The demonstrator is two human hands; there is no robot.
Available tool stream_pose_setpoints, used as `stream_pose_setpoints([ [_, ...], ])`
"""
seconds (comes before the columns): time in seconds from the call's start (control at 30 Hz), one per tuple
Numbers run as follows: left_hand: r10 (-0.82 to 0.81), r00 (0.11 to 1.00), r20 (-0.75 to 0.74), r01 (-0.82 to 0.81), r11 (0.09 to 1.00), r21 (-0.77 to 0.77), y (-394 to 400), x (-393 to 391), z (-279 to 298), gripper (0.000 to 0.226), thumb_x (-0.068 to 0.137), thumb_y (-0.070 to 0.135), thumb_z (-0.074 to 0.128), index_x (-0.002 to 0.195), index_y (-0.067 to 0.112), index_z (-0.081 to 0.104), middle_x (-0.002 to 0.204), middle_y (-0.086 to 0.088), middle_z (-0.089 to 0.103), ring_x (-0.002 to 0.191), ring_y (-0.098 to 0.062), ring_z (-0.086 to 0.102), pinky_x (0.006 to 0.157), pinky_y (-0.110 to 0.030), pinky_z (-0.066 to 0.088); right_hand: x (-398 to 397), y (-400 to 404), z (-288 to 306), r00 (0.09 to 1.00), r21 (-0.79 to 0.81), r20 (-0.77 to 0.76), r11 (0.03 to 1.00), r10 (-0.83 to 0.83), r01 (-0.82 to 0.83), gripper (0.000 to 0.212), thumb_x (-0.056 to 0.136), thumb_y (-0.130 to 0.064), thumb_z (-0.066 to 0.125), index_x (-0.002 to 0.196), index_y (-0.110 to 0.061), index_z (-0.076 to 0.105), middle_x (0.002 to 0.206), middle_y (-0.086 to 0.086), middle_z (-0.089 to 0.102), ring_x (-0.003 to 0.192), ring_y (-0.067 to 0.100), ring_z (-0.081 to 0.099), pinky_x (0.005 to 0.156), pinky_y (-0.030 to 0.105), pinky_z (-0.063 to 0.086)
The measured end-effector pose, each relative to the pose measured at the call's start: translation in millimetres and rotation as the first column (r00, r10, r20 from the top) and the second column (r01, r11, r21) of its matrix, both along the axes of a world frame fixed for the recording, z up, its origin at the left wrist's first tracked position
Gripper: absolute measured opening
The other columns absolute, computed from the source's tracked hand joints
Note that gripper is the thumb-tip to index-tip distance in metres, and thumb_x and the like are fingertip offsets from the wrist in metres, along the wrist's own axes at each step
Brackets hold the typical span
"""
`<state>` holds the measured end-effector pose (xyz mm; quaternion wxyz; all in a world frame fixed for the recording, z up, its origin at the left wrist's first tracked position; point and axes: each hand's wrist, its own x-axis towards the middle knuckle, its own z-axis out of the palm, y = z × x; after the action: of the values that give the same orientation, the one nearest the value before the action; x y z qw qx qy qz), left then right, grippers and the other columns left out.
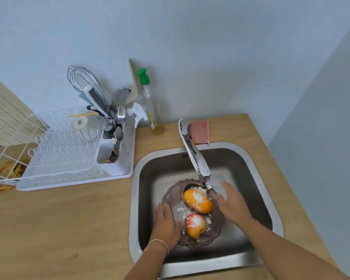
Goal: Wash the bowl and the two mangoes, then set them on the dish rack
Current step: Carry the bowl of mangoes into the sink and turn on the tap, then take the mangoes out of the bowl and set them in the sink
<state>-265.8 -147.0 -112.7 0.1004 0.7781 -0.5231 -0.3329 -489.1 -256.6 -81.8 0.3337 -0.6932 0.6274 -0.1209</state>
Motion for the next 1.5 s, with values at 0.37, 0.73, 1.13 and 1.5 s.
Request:
stream_pose_setpoints([
  [0.37, -0.194, 0.973, 0.121, 0.189, 0.98, 0.056, 0.8, -1.3, 1.6, 0.066, 0.103, 0.046, 0.028, 0.157, 0.017, 0.004, 0.165, -0.009, -0.007, 0.151, -0.026, -0.012, 0.12, -0.036, 0.001, 99.2, -127.7, 142.8, 0.973, -0.389, 0.044, 0.901, 0.229, -0.194, 0.039, 0.092, -0.039, 0.059, 0.129, -0.024, 0.061, 0.127, 0.003, 0.063, 0.114, 0.02, 0.057, 0.099, 0.039, 0.046],
  [0.73, -0.248, 0.956, 0.158, 0.238, 0.968, 0.077, 2.0, 0.1, 5.3, 0.066, 0.102, 0.044, 0.03, 0.157, 0.019, 0.003, 0.165, -0.012, -0.005, 0.151, -0.028, -0.01, 0.121, -0.037, 0.0, 132.8, -169.0, 128.7, 0.808, -0.372, -0.514, 0.773, 0.289, -0.513, 0.017, 0.076, -0.025, 0.064, 0.069, -0.023, 0.049, 0.068, -0.002, 0.058, 0.064, 0.027, 0.06, 0.065, 0.041, 0.056],
  [1.13, -0.248, 0.957, 0.149, 0.24, 0.968, 0.073, 4.6, 0.1, 4.2, 0.066, 0.103, 0.044, 0.03, 0.157, 0.017, 0.003, 0.165, -0.011, -0.005, 0.151, -0.027, -0.01, 0.123, -0.038, 0.002, 134.2, -162.1, 120.7, 0.799, -0.48, -0.559, 0.699, 0.222, -0.53, 0.017, 0.091, -0.029, 0.062, 0.093, -0.012, 0.061, 0.089, 0.007, 0.07, 0.089, 0.032, 0.066, 0.063, 0.033, 0.038],
  [1.5, -0.277, 0.948, 0.155, 0.272, 0.961, 0.052, 3.8, -0.4, 5.7, 0.065, 0.103, 0.045, 0.031, 0.156, 0.017, 0.007, 0.165, -0.011, 0.004, 0.151, -0.028, -0.007, 0.123, -0.04, 0.002, 107.8, -137.9, 105.3, 0.991, -0.379, 0.13, 0.925, 0.022, 0.03, 0.026, 0.091, -0.042, 0.05, 0.095, -0.024, 0.069, 0.088, -0.009, 0.066, 0.08, 0.014, 0.058, 0.066, 0.03, 0.042],
])
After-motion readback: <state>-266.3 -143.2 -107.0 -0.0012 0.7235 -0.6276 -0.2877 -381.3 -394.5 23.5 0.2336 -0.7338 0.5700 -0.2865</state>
